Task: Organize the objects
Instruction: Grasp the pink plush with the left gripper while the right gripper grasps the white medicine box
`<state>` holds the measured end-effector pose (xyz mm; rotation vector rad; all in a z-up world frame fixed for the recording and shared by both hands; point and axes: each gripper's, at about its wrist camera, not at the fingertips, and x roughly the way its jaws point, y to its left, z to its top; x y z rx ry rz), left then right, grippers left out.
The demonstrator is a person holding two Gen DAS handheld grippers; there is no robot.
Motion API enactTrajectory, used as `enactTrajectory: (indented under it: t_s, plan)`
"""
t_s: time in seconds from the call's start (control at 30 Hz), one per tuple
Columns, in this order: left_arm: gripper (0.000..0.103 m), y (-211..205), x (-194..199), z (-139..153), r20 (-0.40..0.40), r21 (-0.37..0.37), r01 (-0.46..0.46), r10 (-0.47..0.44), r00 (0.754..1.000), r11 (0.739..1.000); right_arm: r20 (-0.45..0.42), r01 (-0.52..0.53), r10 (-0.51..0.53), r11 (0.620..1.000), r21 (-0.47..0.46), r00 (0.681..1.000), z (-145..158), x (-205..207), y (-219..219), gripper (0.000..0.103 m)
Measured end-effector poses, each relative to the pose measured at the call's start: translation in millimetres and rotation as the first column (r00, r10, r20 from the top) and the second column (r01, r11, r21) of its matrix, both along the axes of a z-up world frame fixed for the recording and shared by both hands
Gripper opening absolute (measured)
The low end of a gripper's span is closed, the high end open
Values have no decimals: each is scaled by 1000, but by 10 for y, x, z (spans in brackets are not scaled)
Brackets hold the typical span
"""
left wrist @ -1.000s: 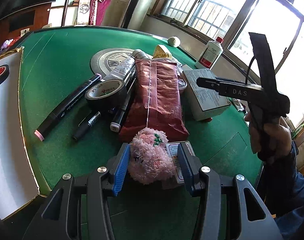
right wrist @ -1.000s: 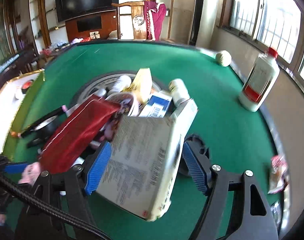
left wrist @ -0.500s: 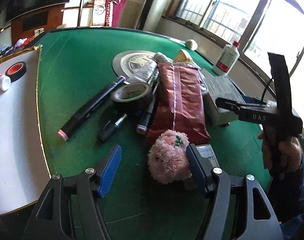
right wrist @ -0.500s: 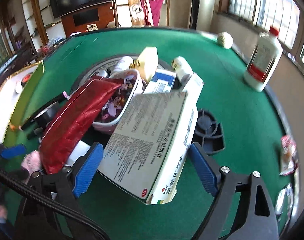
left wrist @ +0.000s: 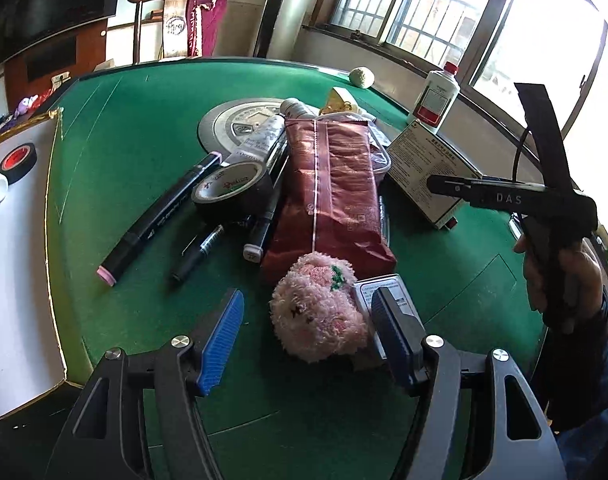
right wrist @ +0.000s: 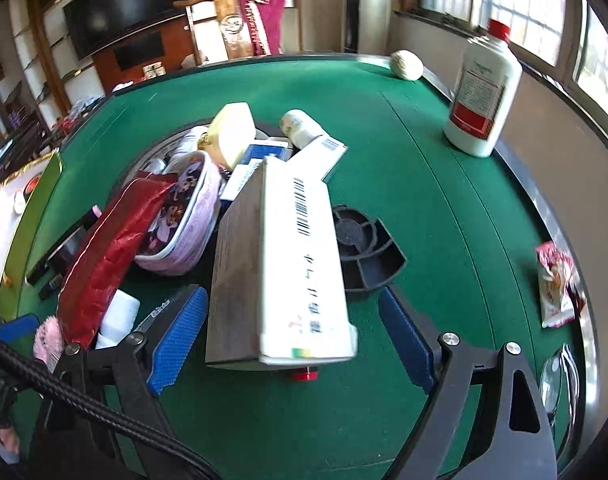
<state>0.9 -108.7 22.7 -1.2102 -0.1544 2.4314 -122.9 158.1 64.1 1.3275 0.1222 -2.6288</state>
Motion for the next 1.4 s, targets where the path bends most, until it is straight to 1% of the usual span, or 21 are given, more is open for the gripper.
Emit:
enactTrajectory:
  t_s: [0.03,0.13,0.17,0.2,0.23,0.27,0.3,0.33,0.4,0.47,0.5,0.53,0.57,0.6,0.67,0.73,0.8,0.9,0.97,1.1,1.4]
  plan:
    - [63,-19,-6,-2,5,2,-2,2,1000,1000,-4,-14,14,1000,21,1000,-12,16,-50,88]
    - [64,-40,5,-7,9,12,-5,5,1000,1000,-66,-29,43,980,195,997,-78,63,-274,87]
    - [64,-38,8,-4,4,11,-10,10,1000,1000,-82,-33,52,976,216,995,-102,75,-286,87]
    - [63,-45,17,-5,3,12,-11,11,1000,1000,-102,-42,65,978,206,993,-100,100,-281,85]
    - [52,-62,21,5,-3,18,-16,16,1000,1000,-113,-55,78,980,190,991,-102,104,-266,70]
    - [42,-68,30,13,-7,26,-18,18,1000,1000,-113,-90,108,983,159,988,-80,137,-264,50]
    - [22,-84,26,21,-7,34,-20,20,1000,999,-121,-108,127,982,153,985,-61,171,-277,43]
    - [20,-81,24,15,-6,33,-19,19,1000,999,-135,-117,140,979,165,981,-56,183,-306,41]
    - [20,-20,34,3,-7,13,4,-4,1000,1000,-172,-145,189,960,239,967,-70,254,-409,40]
    - [21,51,27,-6,-6,-4,20,-20,1000,1000,-168,-168,210,957,237,963,-87,262,-444,40]
    - [26,69,22,-19,-1,-13,23,-23,1000,1000,-166,-170,213,957,237,963,-92,256,-442,40]
    - [37,86,9,-45,11,-27,20,-20,1000,999,-163,-168,208,959,229,964,-97,239,-425,41]
    - [43,107,-14,-88,27,-50,11,-9,1000,999,-156,-159,192,966,203,969,-97,209,-383,41]
    - [44,132,-16,-105,15,-68,3,-2,1000,998,-153,-160,190,968,192,970,-96,204,-364,41]
    - [43,155,-16,-108,12,-80,-4,5,1000,997,-155,-160,190,969,186,969,-103,188,-359,41]
    - [32,134,-13,-100,8,-68,-15,15,1000,998,-156,-164,193,970,180,969,-115,167,-354,41]
    - [30,60,-10,-81,-2,-50,-46,46,999,998,-154,-163,187,974,156,970,-81,208,-343,41]
    - [30,-8,-14,-75,-2,-23,-65,65,998,998,-178,-151,169,983,108,970,24,248,-271,41]
    - [30,-20,1,-30,-23,6,-69,69,997,998,-207,-133,146,988,74,967,98,281,-216,41]
    - [30,-59,24,60,-58,54,-75,79,995,996,-232,-118,119,993,19,965,169,287,-147,41]
    - [30,-129,26,123,-74,112,-75,84,994,991,-269,-156,130,985,-76,954,272,368,-177,41]
